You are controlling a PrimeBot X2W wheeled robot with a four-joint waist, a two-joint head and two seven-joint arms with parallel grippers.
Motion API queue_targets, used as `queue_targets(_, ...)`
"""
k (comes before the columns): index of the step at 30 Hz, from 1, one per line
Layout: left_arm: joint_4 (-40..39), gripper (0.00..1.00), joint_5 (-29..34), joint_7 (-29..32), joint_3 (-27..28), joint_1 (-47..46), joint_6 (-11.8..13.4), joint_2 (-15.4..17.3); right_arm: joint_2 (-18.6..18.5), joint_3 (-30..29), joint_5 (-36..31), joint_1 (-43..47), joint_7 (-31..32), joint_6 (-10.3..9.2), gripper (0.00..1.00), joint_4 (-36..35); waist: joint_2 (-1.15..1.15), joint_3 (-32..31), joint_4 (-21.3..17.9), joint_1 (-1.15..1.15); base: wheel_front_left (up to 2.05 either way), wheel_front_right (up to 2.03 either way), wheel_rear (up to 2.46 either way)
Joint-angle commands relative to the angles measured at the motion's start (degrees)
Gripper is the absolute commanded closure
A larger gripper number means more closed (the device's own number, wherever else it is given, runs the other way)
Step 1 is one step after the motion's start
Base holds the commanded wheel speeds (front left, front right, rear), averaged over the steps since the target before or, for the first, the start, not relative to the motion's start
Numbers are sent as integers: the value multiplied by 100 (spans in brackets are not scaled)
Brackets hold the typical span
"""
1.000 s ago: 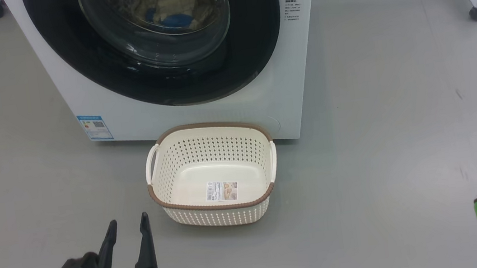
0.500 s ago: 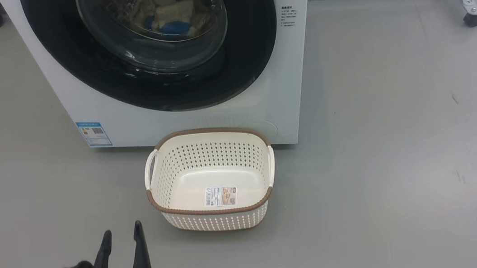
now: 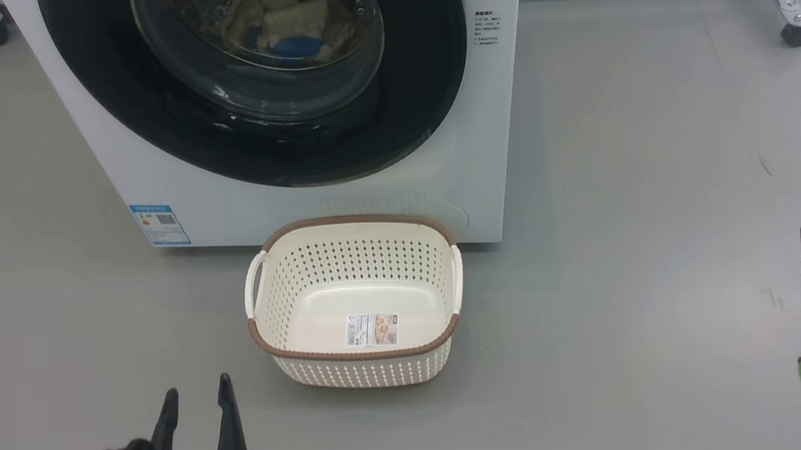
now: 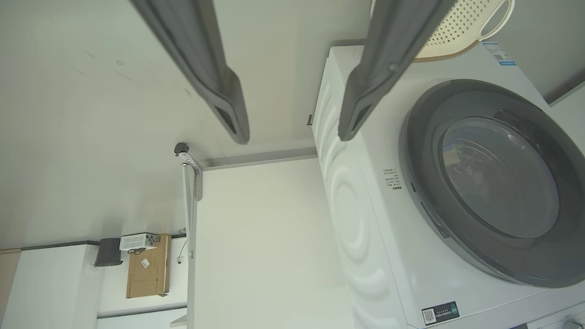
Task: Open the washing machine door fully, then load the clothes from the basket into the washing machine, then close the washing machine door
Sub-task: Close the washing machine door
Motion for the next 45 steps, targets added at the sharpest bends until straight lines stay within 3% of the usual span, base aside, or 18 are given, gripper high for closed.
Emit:
queue_targets(1,-214,0,113,-40,244,-207,-19,45,-60,133,8,-180,-7,-21,0,-178,0,-3,5,0,0,0,0)
queue_targets(45,-645,0,275,-40,474,-68,-19,-88,-60,541,-75,-107,-7,-21,0,-223,0,-35,139,0,0,0,0)
